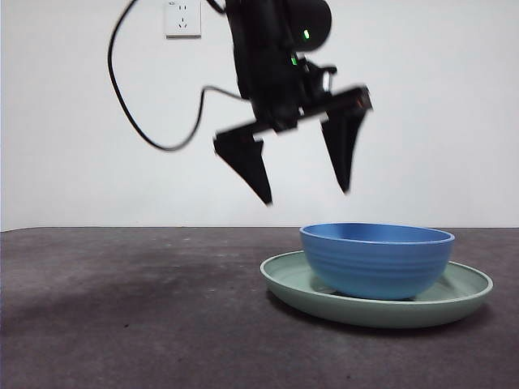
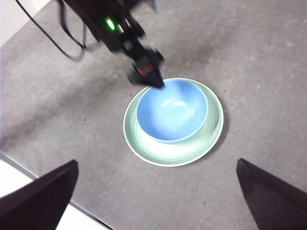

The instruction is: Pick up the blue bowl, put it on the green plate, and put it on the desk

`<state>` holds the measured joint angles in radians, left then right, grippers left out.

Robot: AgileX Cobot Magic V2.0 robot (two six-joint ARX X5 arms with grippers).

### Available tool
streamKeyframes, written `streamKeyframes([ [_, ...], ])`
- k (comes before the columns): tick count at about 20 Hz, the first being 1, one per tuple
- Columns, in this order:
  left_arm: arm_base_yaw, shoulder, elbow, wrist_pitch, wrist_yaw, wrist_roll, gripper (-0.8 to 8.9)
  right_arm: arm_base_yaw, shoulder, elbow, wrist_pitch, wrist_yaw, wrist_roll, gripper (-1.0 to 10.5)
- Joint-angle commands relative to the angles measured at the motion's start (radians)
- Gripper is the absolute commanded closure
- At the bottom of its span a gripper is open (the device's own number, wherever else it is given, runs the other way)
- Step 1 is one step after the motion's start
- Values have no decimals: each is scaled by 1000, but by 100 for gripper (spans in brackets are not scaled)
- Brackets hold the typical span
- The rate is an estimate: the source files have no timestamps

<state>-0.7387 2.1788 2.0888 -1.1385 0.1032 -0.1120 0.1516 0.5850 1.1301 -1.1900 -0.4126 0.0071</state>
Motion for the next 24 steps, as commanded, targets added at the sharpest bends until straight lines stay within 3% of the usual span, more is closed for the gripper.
streamKeyframes([
  [1, 11, 18, 125, -120, -2, 54, 147, 3, 4, 19, 8, 3, 8, 405],
  [10, 27, -221, 195, -299, -2, 97, 155, 3, 79, 14, 39, 2, 6, 405],
  [15, 34, -416, 167, -309, -2, 101, 158, 4, 149, 14, 45, 2, 6, 405],
  [19, 34, -625, 8, -309, -2, 103, 158, 4, 200, 14, 45, 0, 8, 405],
  [24, 38, -943, -369, -240, -2, 105, 158, 4, 253, 14, 45, -2, 7, 405],
])
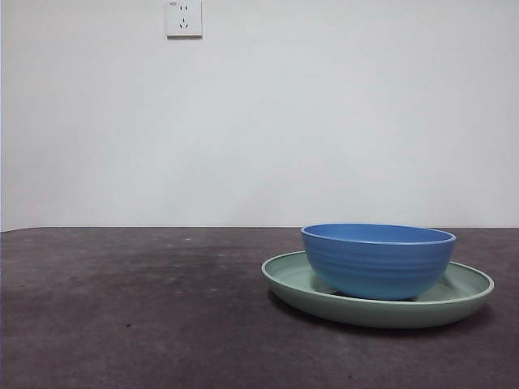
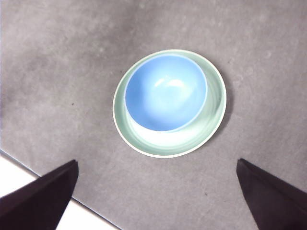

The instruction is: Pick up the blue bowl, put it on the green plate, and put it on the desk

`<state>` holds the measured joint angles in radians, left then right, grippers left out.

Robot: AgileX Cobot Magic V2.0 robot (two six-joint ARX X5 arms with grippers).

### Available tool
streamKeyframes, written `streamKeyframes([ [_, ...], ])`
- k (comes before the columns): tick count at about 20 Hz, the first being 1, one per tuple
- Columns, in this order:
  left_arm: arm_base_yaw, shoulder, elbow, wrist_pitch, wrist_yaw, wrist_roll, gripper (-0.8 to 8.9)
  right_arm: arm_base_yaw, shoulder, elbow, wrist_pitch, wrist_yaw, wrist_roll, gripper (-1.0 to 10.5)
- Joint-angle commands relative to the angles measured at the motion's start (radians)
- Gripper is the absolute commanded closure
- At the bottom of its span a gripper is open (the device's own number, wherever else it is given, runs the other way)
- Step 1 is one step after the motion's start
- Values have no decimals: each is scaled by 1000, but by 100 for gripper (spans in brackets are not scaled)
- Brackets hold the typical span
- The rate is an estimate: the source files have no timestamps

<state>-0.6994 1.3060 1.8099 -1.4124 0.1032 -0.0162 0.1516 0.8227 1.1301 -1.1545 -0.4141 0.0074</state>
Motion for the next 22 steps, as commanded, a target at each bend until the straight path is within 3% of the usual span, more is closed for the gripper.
streamKeyframes([
  [1, -1, -133, -166, 69, -2, 9, 158, 4, 23, 14, 10, 0, 7, 405],
  [7, -1, -504, -589, 375, -2, 12, 158, 4, 67, 14, 10, 0, 6, 405],
  [15, -1, -574, -709, 443, -2, -31, 158, 4, 103, 14, -2, -2, 8, 406],
  [19, -1, -575, -709, 448, -2, -27, 158, 4, 214, 14, -89, 172, 32, 406],
  [22, -1, -575, -709, 447, -2, -25, 158, 3, 315, 14, -32, 210, 37, 406],
])
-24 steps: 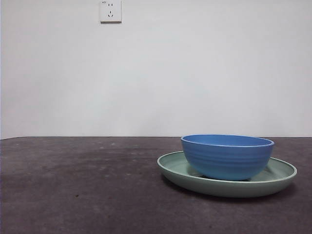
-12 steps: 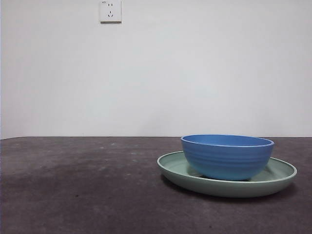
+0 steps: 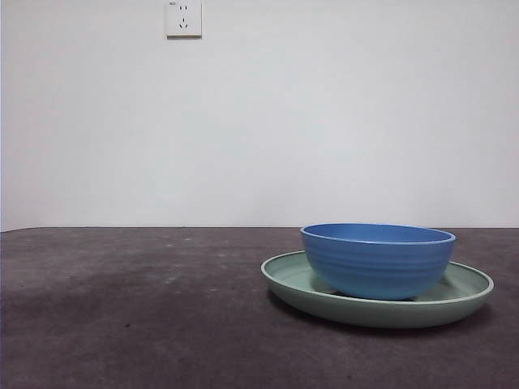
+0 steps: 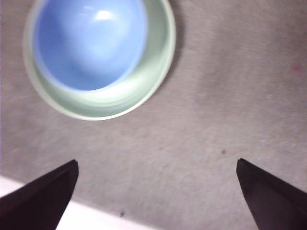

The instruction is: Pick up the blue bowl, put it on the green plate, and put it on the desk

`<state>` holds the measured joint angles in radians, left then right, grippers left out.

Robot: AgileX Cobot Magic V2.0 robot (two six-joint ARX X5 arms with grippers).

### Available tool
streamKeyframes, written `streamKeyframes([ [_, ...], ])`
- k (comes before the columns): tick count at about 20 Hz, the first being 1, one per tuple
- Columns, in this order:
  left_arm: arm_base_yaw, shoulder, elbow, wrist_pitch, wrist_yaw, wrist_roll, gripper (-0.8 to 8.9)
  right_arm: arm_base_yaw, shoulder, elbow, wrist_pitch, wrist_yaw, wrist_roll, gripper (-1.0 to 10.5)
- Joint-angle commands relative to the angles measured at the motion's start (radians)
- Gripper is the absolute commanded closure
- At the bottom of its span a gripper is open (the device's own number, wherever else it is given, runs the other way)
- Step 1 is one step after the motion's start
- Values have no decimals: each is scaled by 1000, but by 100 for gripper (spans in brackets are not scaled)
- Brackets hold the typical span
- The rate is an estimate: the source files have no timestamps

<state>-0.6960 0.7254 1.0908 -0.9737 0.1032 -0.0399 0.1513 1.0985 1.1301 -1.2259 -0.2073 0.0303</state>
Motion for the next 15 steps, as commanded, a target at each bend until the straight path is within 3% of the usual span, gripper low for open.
streamKeyframes([
  [1, -5, 6, 10, 6, -2, -2, 158, 3, 74, 14, 75, 8, 22, 406],
  [7, -5, 5, 10, 0, -2, -2, 158, 3, 307, 14, 171, 134, 37, 406],
  [15, -5, 5, 10, -3, -2, -6, 158, 3, 522, 14, 356, 41, 29, 407],
])
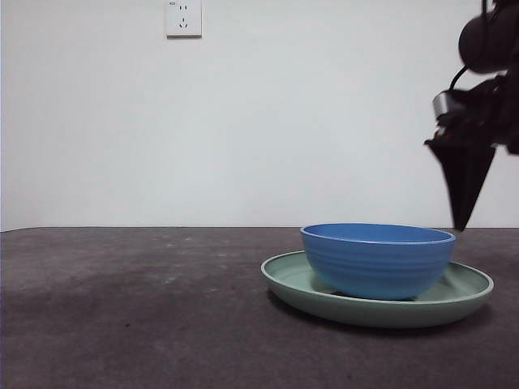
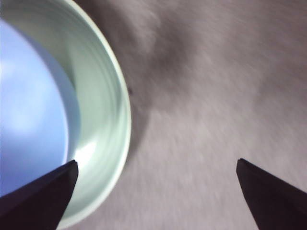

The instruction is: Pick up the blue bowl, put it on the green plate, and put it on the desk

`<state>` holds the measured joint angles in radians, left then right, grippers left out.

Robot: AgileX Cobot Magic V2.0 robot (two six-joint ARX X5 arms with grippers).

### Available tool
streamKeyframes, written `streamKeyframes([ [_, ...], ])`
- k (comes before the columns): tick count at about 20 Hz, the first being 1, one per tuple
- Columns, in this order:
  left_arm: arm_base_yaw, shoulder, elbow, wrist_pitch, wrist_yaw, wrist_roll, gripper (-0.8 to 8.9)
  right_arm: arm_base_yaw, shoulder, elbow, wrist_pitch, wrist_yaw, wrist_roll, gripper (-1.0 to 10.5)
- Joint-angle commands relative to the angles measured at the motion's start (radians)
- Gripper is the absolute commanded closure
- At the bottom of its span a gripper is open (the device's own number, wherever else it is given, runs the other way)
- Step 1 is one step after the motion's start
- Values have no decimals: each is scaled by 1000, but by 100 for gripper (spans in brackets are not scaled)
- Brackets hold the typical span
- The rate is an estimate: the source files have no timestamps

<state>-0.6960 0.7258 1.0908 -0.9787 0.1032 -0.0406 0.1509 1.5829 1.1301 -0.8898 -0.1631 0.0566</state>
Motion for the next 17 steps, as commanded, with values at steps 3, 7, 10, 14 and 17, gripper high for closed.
streamKeyframes([
  [3, -5, 5, 10, -10, -2, -5, 158, 4, 90, 14, 56, -5, 1, 408],
  [7, -5, 5, 10, -19, -2, -6, 158, 4, 137, 14, 94, -21, -7, 496],
  [10, -5, 5, 10, -19, -2, -5, 158, 4, 159, 14, 120, -77, -13, 574],
  [14, -5, 5, 10, -18, -2, -5, 158, 4, 182, 14, 146, -81, -17, 630],
  [17, -5, 5, 10, -18, -2, -5, 158, 4, 203, 14, 158, -97, -24, 695],
])
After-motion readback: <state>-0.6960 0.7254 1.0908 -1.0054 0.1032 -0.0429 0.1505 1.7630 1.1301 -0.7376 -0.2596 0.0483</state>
